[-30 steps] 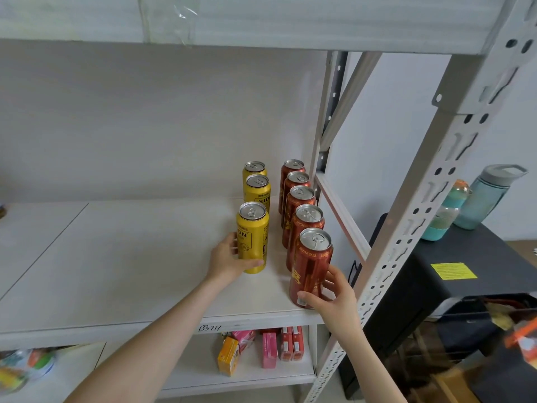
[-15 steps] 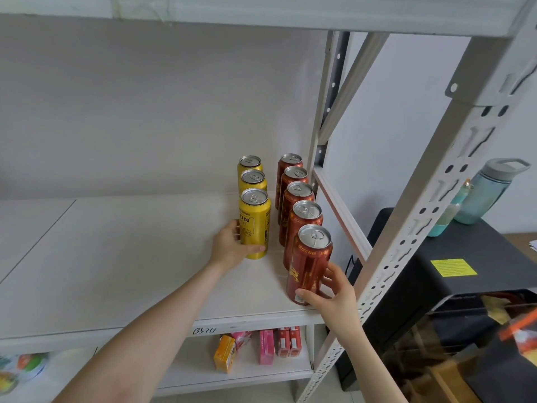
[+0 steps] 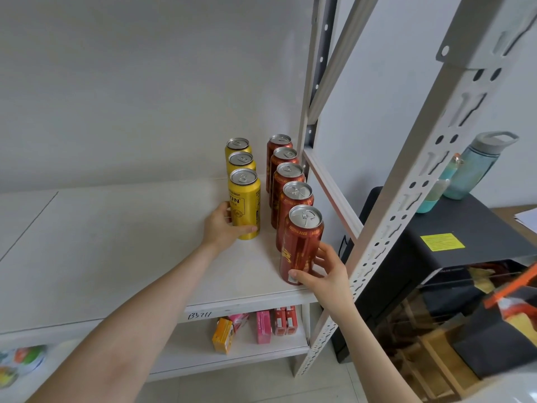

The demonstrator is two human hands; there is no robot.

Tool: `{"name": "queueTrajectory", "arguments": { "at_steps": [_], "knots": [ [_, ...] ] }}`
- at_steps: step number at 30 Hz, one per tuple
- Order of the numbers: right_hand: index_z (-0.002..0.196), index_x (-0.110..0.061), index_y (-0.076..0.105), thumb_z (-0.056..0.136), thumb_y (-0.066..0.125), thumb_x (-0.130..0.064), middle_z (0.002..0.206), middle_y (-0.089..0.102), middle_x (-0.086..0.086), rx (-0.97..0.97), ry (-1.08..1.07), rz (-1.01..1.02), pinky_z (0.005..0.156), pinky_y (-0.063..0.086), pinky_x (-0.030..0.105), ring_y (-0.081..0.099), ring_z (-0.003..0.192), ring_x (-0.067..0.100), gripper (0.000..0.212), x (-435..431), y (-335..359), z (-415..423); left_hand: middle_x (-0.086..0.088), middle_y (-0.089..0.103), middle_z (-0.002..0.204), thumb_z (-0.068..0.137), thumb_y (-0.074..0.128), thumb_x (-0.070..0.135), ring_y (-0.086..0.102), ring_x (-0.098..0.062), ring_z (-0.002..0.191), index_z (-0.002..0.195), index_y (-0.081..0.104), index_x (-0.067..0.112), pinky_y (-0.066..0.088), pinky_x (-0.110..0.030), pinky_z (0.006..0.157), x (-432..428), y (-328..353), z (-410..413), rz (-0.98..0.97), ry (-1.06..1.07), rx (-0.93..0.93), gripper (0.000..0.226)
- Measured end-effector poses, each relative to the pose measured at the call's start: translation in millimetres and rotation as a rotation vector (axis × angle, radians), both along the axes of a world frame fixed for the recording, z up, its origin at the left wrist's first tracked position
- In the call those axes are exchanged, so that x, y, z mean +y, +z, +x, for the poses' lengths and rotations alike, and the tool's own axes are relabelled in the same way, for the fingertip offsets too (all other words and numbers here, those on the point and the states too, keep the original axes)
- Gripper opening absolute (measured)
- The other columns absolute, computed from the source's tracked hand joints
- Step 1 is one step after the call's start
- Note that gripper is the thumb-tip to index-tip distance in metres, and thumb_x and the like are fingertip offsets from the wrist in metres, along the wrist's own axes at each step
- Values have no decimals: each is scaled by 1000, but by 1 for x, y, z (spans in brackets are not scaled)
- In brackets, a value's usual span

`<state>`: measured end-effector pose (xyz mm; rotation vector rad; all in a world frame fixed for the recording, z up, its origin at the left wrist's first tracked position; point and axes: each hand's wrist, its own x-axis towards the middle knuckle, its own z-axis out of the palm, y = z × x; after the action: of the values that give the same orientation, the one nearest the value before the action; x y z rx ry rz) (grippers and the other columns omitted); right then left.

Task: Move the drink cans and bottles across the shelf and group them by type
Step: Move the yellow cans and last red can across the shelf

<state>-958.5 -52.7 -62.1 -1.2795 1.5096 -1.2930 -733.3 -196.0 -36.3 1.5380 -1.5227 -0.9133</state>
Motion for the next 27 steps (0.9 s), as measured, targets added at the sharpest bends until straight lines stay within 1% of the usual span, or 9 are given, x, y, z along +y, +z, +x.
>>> {"name": "queueTrajectory", "arguments": {
  "at_steps": [5, 7, 8, 9, 14, 16, 19, 22, 27],
  "knots": [
    [120, -44, 52, 67, 89, -29, 114, 63, -21, 13, -19, 2, 76, 47, 12, 57, 105, -10, 66, 1, 0, 3, 3, 67, 102, 61, 93, 23, 62, 0, 78, 120, 61, 20, 45, -8, 63, 3, -4, 2, -14, 0, -20, 68],
    [120, -44, 52, 67, 88, -30, 115, 62, -22, 24, -34, 2, 78, 47, 13, 57, 103, -10, 66, 2, 0, 4, -3, 68, 106, 63, 92, 24, 65, -11, 86, 125, 60, 18, 50, -18, 76, 5, -5, 5, -21, 7, -42, 71],
    [120, -43, 52, 66, 89, -31, 115, 62, -21, 28, -47, 4, 78, 47, 15, 58, 102, -9, 67, 3, 0, 4, -6, 68, 108, 64, 91, 25, 64, -16, 92, 128, 59, 18, 50, -25, 81, 7, -4, 6, -20, 14, -55, 72],
    [121, -42, 51, 65, 89, -32, 115, 62, -21, 31, -62, 7, 78, 48, 16, 59, 102, -7, 68, 4, 0, 5, -9, 67, 110, 65, 91, 26, 62, -18, 95, 131, 58, 18, 48, -27, 84, 8, -4, 8, -17, 23, -64, 74],
    [127, -37, 48, 68, 87, -37, 118, 61, -18, 87, -127, 8, 76, 46, 15, 59, 103, -3, 71, 10, 1, 12, -14, 63, 120, 69, 88, 30, 59, -21, 103, 135, 55, 17, 43, -27, 84, 21, -3, 20, -41, 49, -114, 75],
    [131, -33, 45, 70, 85, -41, 122, 59, -13, 135, -159, 11, 83, 49, 23, 57, 108, 2, 74, 15, 0, 14, -16, 61, 126, 71, 87, 31, 58, -26, 113, 137, 52, 15, 45, -31, 90, 29, -2, 26, -60, 51, -168, 76],
    [137, -30, 40, 73, 80, -50, 128, 56, -9, 251, -225, 24, 93, 51, 37, 54, 115, 9, 78, 27, 2, 17, -16, 55, 133, 78, 81, 32, 52, -28, 125, 140, 48, 13, 41, -37, 101, 44, -2, 37, -98, 48, -274, 73],
    [142, -27, 37, 79, 71, -57, 139, 50, -5, 449, -257, 17, 98, 48, 41, 48, 125, 14, 77, 44, 8, 23, -16, 48, 139, 82, 76, 36, 44, -33, 130, 142, 45, 12, 36, -42, 107, 68, -2, 50, -132, 59, -388, 72],
    [145, -16, 38, 87, 61, -53, 149, 42, 5, 799, -257, -32, 104, 38, 48, 40, 134, 28, 72, 82, 18, 44, -21, 36, 152, 89, 66, 39, 30, -40, 141, 145, 41, 9, 28, -51, 114, 124, -2, 75, -216, 37, -683, 69]
  ]
}}
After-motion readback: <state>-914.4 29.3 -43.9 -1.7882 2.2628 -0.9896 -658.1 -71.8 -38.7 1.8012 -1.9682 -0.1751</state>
